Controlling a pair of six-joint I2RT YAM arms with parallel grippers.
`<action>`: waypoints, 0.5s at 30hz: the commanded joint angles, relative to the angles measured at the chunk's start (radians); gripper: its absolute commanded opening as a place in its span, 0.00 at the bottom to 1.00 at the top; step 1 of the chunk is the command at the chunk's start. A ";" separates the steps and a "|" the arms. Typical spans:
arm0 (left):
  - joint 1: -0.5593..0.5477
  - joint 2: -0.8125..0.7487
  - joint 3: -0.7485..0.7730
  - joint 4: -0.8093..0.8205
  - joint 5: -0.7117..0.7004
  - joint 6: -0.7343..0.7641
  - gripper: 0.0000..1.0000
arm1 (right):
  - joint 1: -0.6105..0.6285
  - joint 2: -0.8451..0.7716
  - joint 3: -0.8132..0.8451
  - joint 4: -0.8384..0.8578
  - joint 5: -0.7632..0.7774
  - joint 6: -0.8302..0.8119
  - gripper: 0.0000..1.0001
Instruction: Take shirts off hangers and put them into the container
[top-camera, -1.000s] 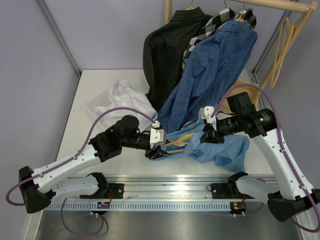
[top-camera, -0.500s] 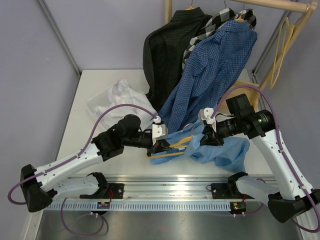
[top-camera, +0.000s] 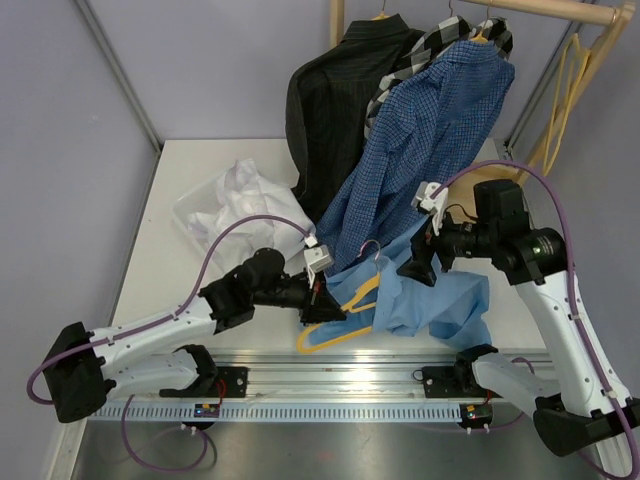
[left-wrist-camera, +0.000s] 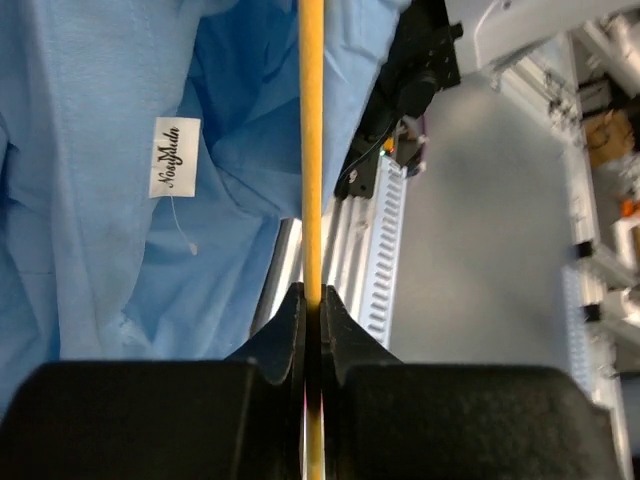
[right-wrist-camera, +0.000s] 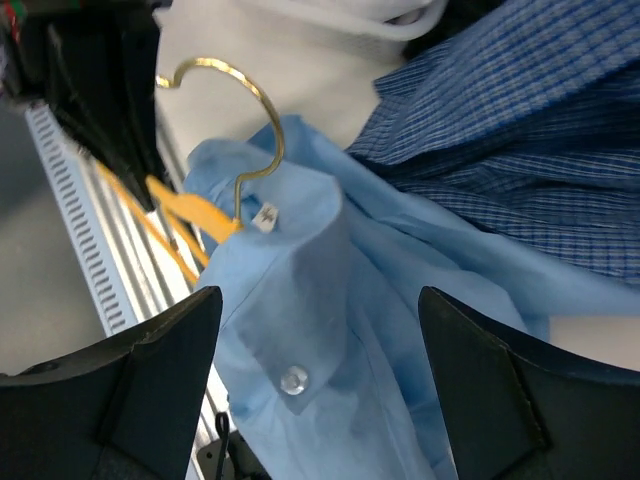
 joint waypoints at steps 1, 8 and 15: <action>-0.005 -0.023 -0.018 0.193 -0.016 -0.219 0.00 | -0.036 -0.032 0.085 0.079 0.081 0.157 0.88; -0.006 -0.067 -0.090 0.325 -0.098 -0.452 0.00 | -0.046 -0.028 0.029 -0.045 -0.064 0.170 0.83; -0.006 -0.086 -0.086 0.365 -0.147 -0.502 0.00 | -0.046 -0.015 -0.071 -0.020 -0.157 0.241 0.75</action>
